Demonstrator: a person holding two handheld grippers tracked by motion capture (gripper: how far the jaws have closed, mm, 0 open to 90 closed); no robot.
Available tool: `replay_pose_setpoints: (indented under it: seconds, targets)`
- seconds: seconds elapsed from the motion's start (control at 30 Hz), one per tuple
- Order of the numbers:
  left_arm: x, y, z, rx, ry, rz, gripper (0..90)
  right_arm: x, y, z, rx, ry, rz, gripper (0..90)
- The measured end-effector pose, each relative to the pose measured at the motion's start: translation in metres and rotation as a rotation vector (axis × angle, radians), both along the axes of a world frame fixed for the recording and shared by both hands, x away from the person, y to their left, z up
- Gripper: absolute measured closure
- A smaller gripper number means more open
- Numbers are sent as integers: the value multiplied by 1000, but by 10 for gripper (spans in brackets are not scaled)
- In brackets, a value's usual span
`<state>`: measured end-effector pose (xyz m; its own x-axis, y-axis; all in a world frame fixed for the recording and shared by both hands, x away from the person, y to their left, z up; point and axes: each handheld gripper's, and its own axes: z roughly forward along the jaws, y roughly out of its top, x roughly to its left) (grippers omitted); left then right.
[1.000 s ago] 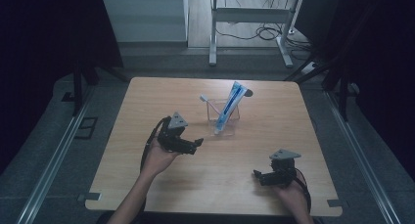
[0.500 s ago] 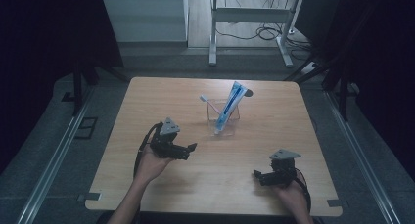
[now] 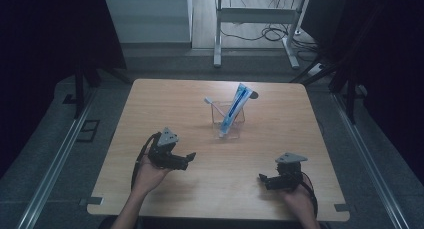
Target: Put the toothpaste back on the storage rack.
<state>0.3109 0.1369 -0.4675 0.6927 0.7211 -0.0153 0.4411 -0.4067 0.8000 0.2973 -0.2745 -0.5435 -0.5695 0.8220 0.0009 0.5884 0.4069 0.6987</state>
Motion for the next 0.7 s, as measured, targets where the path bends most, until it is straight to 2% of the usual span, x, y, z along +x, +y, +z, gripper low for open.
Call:
replay_pose_setpoints:
  seconds: [0.2,0.7]
  targets:
    - [-6,4,-10,-11,14,10,59,0,0,0,0,0,0,0]
    - [-20,8,-39,1,41,30,59,0,0,0,1,3,-3,0]
